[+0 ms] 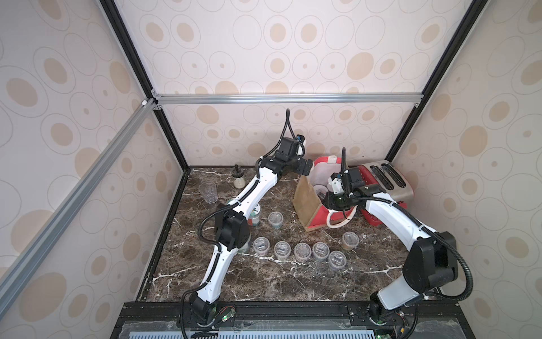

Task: Take out the seed jars from the canvas bag
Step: Adjust the canvas bag at the center of the board.

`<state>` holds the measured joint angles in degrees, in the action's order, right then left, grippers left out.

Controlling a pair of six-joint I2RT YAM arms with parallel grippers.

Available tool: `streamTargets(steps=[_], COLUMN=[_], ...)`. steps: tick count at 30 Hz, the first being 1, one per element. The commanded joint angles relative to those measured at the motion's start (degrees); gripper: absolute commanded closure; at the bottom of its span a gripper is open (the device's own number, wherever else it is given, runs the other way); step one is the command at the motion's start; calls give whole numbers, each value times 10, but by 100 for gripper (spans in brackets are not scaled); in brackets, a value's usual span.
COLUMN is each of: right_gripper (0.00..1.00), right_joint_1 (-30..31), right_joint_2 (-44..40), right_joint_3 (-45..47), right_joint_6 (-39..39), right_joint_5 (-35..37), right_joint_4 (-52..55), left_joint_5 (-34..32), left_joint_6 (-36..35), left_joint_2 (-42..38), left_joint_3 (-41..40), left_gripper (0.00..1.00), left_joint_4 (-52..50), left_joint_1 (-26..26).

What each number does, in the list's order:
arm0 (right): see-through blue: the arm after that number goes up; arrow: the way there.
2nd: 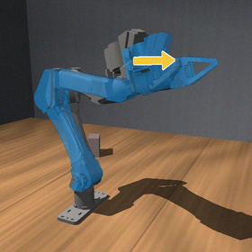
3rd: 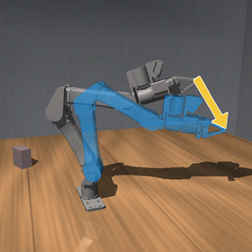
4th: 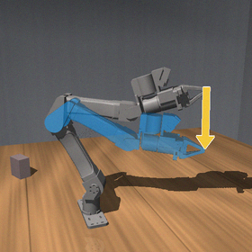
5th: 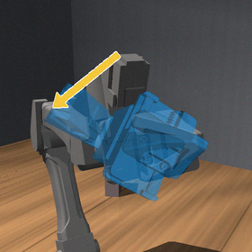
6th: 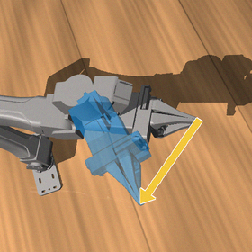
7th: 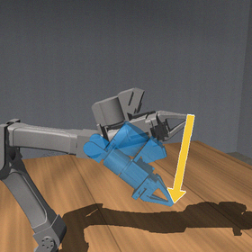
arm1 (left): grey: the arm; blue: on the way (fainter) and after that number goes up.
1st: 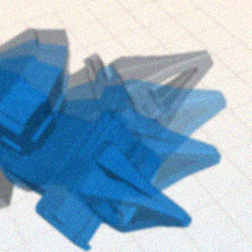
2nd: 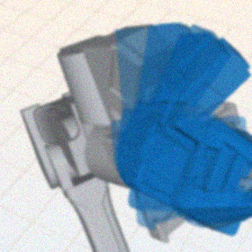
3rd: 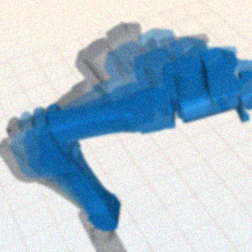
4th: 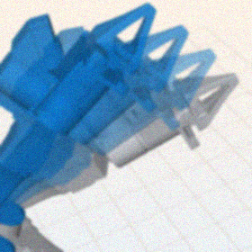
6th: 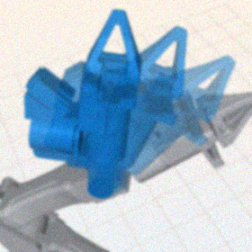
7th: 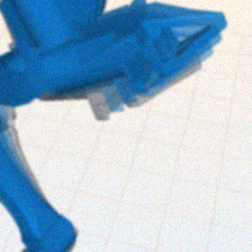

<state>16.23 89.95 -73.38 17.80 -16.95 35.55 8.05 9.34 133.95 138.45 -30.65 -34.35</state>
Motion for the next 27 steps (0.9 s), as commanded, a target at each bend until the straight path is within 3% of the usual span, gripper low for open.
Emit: streamTargets(steps=[1, 12, 19, 25, 27], right_gripper=[77, 77, 76, 76, 77], right_joint_1=[1, -16, -21, -25, -25], right_joint_2=[-30, -60, -69, -72, -73], right_joint_3=[27, 83, 92, 100, 101], right_joint_6=[-8, -2, -1, 0, 3], right_joint_5=[-15, -11, -13, -13, -14], right_joint_4=[5, -15, -17, -20, -23], left_joint_5=[-2, -60, -158, -151, -108], left_joint_6=[-38, -63, -68, -51, -14], left_joint_2=[-23, 9, 7, -1, -14], left_joint_3=[0, 25, 25, 70, 73], left_gripper=[2, 5, 2, 2, 2], left_joint_4=[8, -18, -22, -56, -62], left_joint_1=[-24, -59, -64, -61, -48])
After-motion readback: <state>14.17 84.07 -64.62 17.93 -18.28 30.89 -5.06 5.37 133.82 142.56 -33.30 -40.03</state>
